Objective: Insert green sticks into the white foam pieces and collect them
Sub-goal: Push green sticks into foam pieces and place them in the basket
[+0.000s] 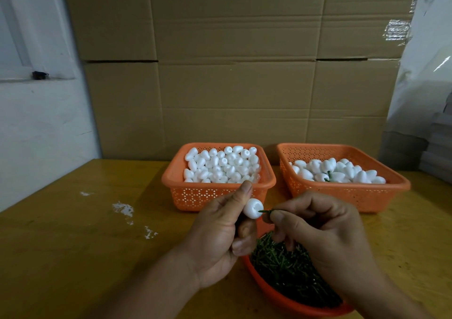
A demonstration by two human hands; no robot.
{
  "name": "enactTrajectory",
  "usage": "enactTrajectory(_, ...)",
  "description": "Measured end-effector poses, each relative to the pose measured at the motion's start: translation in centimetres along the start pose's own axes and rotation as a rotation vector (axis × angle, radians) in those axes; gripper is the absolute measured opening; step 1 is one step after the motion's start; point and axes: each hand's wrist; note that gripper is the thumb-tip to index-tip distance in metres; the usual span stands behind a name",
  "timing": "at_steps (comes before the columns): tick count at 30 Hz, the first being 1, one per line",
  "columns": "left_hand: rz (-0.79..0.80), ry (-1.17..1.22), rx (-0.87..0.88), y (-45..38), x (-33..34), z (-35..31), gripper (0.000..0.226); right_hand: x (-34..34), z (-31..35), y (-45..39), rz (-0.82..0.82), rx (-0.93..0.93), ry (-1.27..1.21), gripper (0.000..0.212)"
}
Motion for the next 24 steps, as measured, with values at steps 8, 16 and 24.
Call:
enactTrajectory(8, -0.013, -0.013, 0.018, 0.06, 0.03, 0.12, 0.039, 0.42, 0.04, 0.39, -0.026, -0.124, 0.136, 0.009)
enactTrajectory(16, -0.046, -0.081, 0.076, 0.22, 0.33, 0.3, 0.037, 0.65, -0.28, 0.88, -0.003, -0.226, 0.402, 0.016)
enactTrajectory(24, -0.15, -0.19, 0.182, 0.1, 0.43, 0.55, 0.046, 0.52, -0.2, 0.6, 0.004, -0.296, 0.702, 0.007)
Point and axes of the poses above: each hand's wrist, its own y-axis away from the middle knuckle, its own x-axis out of the palm, z = x × y, and after that the axes turned 13 degrees about -y, right-handed
